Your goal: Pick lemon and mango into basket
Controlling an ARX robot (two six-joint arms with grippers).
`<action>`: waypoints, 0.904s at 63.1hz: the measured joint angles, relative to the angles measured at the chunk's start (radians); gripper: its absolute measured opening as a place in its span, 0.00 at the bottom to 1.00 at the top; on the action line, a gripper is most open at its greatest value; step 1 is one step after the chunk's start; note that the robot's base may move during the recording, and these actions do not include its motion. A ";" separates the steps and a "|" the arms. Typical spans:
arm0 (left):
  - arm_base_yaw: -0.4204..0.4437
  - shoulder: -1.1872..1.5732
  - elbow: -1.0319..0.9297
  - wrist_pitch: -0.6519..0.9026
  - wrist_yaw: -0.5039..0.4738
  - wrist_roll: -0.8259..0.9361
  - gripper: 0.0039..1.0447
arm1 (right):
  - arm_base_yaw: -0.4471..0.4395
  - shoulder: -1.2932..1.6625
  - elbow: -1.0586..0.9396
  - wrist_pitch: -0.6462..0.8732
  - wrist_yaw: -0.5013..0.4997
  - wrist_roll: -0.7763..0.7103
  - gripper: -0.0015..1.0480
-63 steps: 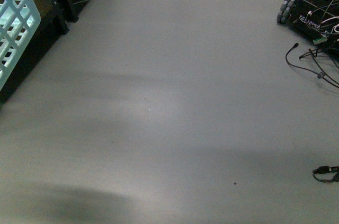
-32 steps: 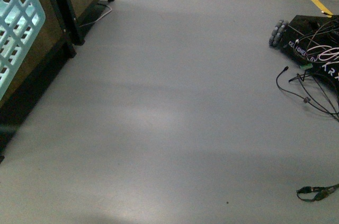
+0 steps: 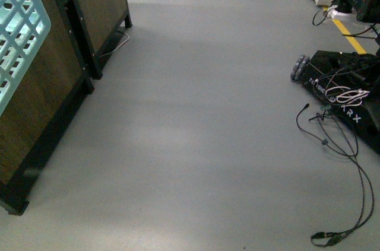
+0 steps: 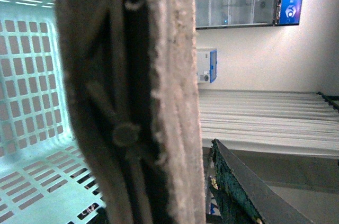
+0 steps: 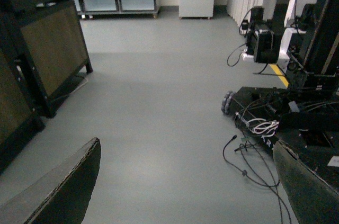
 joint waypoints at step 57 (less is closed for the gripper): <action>0.000 0.000 0.001 0.000 0.000 0.001 0.25 | 0.000 0.000 0.000 0.000 0.000 0.000 0.92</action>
